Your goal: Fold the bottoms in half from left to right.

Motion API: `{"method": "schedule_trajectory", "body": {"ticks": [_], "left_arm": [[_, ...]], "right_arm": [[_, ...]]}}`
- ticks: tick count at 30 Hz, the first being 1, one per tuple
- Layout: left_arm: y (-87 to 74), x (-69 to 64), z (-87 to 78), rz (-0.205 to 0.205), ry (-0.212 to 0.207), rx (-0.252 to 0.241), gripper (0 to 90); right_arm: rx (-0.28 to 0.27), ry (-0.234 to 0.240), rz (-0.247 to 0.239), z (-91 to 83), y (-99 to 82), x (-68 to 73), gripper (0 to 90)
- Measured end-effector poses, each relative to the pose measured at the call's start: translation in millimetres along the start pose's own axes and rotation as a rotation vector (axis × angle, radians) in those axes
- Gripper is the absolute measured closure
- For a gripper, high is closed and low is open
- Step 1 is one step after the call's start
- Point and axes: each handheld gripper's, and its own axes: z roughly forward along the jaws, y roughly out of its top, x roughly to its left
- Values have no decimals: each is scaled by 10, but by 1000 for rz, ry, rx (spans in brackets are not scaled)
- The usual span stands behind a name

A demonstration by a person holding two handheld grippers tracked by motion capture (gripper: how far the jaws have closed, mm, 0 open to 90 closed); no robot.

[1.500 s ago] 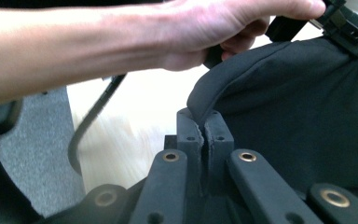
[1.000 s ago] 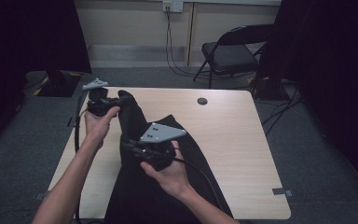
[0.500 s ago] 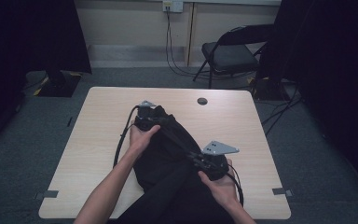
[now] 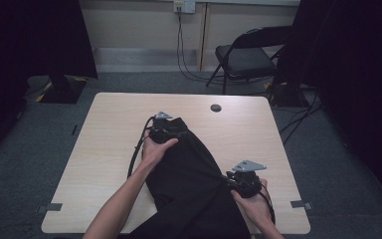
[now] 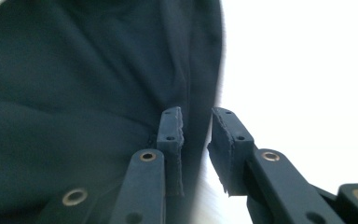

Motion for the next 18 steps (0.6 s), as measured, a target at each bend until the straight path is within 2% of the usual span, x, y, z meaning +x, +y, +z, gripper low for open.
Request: {"method": "schedule_trajectory", "body": {"ticks": [1, 3, 4, 5, 6, 7, 8, 9, 10, 11, 12, 13, 14, 15, 17, 18], "left_arm": [[-44, -1, -117, 21, -3, 2, 478], [-109, -2, -257, 43, 3, 12, 508], [-109, -2, -257, 43, 3, 12, 543], [-142, -2, -322, 46, 1, 11, 550], [-208, -3, -448, 45, -2, 20, 566], [-236, -6, -494, 44, -12, 24, 587], [-236, -6, -494, 44, -12, 24, 598], [-292, -25, -565, 57, -22, 31, 598], [-339, -40, -614, 73, -29, 46, 618], [-439, -64, -695, 83, -36, 56, 626], [-439, -64, -695, 83, -36, 56, 625], [-581, -88, -794, 87, -62, 62, 623], [-581, -88, -794, 87, -62, 62, 614], [-718, -104, -872, 66, -87, 50, 596], [-840, -109, -916, 54, -77, 58, 523], [-840, -109, -916, 54, -77, 58, 499]], "right_arm": [[-23, 4, 13, -67, 4, -17, 714], [-40, 22, 10, -84, 27, 23, 708], [-40, 22, 10, -84, 27, 23, 708], [-55, 62, -13, -64, 76, 140, 707], [-56, 80, -22, -44, 107, 211, 703], [-60, 107, -30, -18, 145, 287, 700], [-63, 128, -38, 3, 175, 352, 697], [-63, 128, -38, 3, 175, 352, 697], [-70, 162, -64, 41, 224, 469, 692], [-62, 219, -104, 120, 281, 657, 673], [-62, 219, -104, 120, 281, 657, 673], [-37, 270, -145, 210, 296, 837, 633], [-37, 270, -145, 210, 296, 837, 633], [-10, 321, -159, 290, 270, 981, 572], [20, 349, -173, 358, 220, 1073, 524], [20, 349, -173, 358, 220, 1073, 524]]}}
